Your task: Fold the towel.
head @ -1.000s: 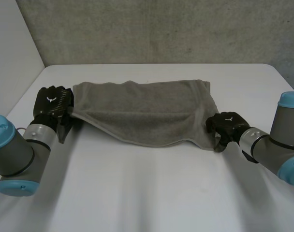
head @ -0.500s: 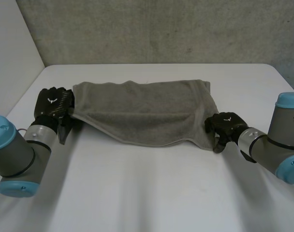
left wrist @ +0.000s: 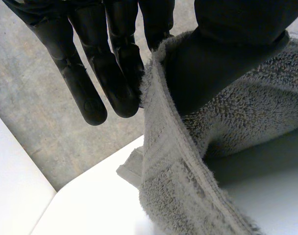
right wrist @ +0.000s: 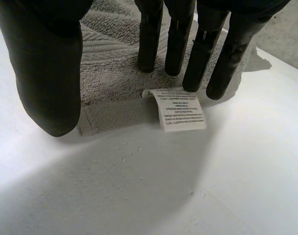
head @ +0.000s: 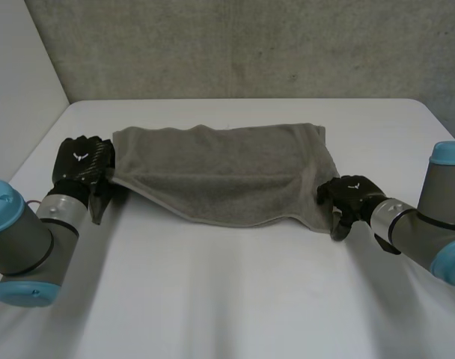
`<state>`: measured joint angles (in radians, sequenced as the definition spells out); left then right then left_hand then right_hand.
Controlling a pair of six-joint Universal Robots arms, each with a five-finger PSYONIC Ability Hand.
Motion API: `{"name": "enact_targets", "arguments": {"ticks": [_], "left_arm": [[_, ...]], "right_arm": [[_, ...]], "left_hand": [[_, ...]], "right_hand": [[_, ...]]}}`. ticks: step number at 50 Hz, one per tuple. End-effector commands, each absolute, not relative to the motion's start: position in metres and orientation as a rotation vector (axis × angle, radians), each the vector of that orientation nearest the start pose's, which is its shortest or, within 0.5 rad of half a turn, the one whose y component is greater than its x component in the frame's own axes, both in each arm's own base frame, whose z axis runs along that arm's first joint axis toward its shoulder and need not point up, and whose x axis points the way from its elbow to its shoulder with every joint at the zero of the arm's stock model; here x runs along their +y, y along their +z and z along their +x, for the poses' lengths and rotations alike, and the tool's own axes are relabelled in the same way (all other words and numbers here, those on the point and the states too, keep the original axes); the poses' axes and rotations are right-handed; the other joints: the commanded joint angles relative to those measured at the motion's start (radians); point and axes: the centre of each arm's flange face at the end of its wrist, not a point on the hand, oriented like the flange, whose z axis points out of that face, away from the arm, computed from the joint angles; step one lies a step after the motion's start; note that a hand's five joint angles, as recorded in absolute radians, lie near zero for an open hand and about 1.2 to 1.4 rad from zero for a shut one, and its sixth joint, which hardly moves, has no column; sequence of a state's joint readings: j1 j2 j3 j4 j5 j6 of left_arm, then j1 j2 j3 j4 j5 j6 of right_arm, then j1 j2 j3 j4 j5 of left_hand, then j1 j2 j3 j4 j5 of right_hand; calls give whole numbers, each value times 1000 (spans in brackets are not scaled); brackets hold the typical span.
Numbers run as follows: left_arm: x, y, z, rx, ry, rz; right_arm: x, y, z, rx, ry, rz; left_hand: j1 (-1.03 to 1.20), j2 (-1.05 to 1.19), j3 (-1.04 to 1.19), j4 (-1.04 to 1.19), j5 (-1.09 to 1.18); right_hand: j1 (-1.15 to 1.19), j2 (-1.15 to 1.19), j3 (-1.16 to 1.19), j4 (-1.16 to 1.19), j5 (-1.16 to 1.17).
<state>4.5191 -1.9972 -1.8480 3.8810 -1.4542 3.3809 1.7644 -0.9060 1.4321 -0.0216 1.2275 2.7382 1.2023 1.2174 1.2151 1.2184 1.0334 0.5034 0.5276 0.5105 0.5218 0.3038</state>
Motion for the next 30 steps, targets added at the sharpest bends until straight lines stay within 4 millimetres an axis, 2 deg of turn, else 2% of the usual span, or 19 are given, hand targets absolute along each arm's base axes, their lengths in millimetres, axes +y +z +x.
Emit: {"name": "enact_targets", "arguments": {"ticks": [1,21,30], "left_arm": [[-324,154,-208,2132,-2294,605],[-324,153,-208,2134,-2293,607],[-324,153,-208,2132,-2295,607]], "right_arm": [[-330,121,231,2324,-1524,-985],[-337,122,235,2300,-1562,-1000],[-340,115,237,2303,-1553,-1003]], "left_hand": [[194,179,181,178,188],[194,179,181,178,188],[194,179,181,178,188]], "right_hand": [[-25,-49,-32,-43,0],[31,7,24,12,56],[45,21,38,27,70]]}}
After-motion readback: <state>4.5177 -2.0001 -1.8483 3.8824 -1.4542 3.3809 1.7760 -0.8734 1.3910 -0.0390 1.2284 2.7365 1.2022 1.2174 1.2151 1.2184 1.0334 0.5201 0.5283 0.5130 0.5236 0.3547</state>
